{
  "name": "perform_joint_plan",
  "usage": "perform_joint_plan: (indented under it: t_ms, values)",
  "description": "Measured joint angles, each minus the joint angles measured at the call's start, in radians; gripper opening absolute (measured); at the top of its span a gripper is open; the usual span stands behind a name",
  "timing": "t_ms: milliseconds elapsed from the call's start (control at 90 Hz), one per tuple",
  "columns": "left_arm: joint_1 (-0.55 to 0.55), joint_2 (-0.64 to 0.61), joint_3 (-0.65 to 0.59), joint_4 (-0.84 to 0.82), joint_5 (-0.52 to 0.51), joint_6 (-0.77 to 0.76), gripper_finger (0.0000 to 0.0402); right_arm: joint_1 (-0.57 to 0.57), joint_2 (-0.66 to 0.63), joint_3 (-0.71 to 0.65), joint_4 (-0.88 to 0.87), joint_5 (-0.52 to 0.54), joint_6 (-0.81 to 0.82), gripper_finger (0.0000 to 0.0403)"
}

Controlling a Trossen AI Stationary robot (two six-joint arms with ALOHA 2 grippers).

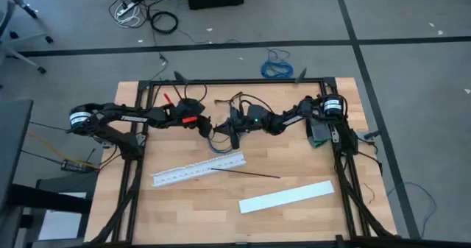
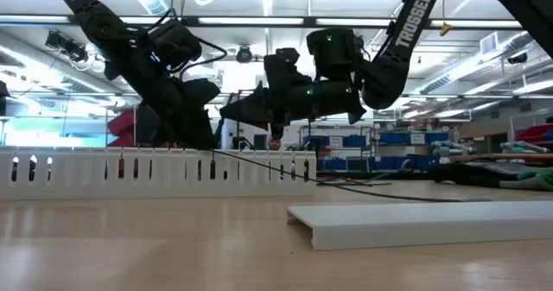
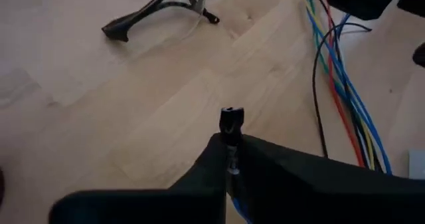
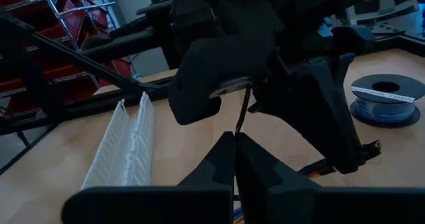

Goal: Ziptie cables
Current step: Wrap the cable wires with the black zip tie

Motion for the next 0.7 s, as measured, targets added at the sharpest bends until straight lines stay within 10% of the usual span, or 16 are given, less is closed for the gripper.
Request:
perform_joint_plan:
  t_ms: [700]
  values:
    - [-0.012,-0.461,0.007,-0.030,-0.070,0.074,0.0000,-0.034,-0.250,-0.174,-0.046,0.148,-0.047,0.0000]
